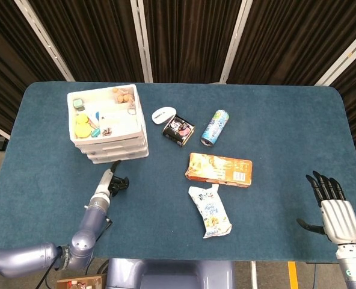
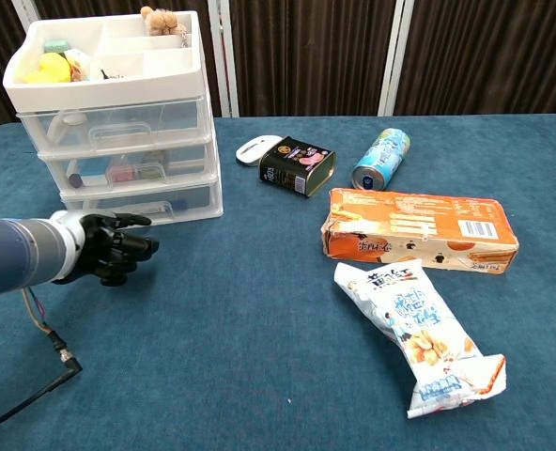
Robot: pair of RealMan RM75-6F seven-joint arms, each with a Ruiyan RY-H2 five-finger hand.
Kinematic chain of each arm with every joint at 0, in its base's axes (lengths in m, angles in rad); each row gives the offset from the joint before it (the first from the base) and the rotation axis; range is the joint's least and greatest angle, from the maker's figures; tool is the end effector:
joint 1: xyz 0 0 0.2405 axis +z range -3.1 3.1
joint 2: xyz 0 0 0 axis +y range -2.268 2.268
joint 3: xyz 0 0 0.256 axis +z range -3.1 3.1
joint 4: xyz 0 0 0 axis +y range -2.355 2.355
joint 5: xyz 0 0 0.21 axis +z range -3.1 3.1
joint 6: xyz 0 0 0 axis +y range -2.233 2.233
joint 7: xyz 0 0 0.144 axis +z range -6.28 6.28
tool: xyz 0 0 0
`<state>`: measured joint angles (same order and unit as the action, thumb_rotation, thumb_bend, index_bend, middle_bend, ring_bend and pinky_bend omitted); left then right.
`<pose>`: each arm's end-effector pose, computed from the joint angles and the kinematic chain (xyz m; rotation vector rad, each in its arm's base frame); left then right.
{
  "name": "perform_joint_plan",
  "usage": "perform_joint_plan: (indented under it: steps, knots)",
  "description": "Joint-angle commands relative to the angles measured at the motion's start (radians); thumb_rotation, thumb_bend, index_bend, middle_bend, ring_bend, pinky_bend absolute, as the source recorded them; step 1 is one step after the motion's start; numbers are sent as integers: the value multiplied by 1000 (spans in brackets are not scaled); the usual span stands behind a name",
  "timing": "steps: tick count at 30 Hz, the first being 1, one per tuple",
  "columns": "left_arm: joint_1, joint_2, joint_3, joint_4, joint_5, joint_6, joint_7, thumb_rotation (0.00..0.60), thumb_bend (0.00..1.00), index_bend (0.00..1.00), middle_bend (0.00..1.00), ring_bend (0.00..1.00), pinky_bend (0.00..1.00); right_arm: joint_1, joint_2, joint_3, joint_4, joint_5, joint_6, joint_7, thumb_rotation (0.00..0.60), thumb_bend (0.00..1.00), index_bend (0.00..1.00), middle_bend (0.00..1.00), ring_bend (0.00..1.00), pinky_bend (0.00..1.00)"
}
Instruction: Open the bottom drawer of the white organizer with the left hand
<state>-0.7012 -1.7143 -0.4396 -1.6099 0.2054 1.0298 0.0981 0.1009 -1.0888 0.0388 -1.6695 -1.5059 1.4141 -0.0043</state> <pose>-0.1552 0.3216 -0.0597 -0.8083 -2.1443 -0.9253 -0.3029 -0.1823 0.1520 1.4413 -0.9697 0.8894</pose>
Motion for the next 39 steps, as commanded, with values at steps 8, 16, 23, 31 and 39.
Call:
perform_joint_plan:
  steps: [8,16,23,31,39]
  knots:
    - [13,-51,-36,53,44,-25,-77,600,620,0,920,926,898,1,-1,-3,-1,-4,-1,-5,600,75,0,0,0,42]
    - [7,-81,-45,79,49,-48,-90,600,622,70,921,926,898,1,0,-4,-3,-5,0,-3,600,75,0,0,0,43]
    - [-1,-85,-53,92,42,-68,-86,600,624,164,923,927,898,2,0,-5,-3,-5,-2,-3,600,75,0,0,0,43]
    - [30,-64,-11,34,59,-78,-86,600,625,210,925,928,898,1,1,-4,-4,-2,0,-1,600,75,0,0,0,42]
    - [85,-22,49,-39,119,-80,-103,600,625,208,923,928,897,0,1,-4,-6,-2,2,-1,600,75,0,0,0,43]
